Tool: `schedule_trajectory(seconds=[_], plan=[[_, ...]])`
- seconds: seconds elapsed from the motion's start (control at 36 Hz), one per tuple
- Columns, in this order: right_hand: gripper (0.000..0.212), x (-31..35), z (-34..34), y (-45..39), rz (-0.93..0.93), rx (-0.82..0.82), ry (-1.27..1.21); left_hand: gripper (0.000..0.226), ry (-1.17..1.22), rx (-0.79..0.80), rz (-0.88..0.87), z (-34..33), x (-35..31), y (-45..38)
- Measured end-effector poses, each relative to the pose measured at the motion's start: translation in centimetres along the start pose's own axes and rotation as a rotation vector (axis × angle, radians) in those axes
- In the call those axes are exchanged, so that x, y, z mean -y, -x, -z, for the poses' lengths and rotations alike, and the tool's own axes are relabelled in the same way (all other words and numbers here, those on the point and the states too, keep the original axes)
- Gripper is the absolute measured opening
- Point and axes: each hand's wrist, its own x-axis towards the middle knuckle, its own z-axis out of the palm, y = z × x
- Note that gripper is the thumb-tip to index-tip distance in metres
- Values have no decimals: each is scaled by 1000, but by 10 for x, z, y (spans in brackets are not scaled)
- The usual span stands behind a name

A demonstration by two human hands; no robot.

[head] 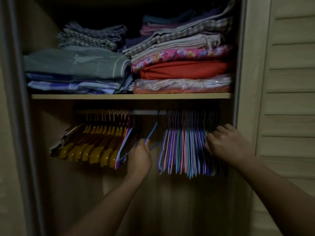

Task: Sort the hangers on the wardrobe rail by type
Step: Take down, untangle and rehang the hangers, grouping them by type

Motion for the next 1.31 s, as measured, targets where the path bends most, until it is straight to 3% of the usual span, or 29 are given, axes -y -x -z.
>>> schedule_trajectory(seconds=[0.11, 0.28, 0.39, 0.64, 0.92, 1.0, 1.11, 1.22, 1.31], plan=[[31, -1, 2, 1, -6, 33, -1, 32, -22, 38, -1, -16, 5, 16], [32, 1, 3, 1, -18, 30, 0, 46, 67, -52, 24, -23, 19, 19], [34, 1, 1, 2, -17, 40, 0, 31, 52, -74, -22, -18, 10, 6], [30, 0, 0, 1, -21, -13, -11, 25, -85, 138, 25, -35, 5, -7], [32, 3, 4, 1, -71, 40, -23, 23, 133, 308, 65, -37, -4, 6], [33, 4, 6, -2, -107, 63, -30, 39, 163, 431, 58, -33, -4, 6], [32, 9, 12, -4, -165, 129, -33, 73, 6, 523, 157, -20, 2, 8], [27, 17, 17, -5, -206, 186, -18, 43, -251, 381, -4, 7, 16, -1], [25, 20, 20, -4, -197, 204, -11, 29, -612, 199, -162, 32, 30, -17]])
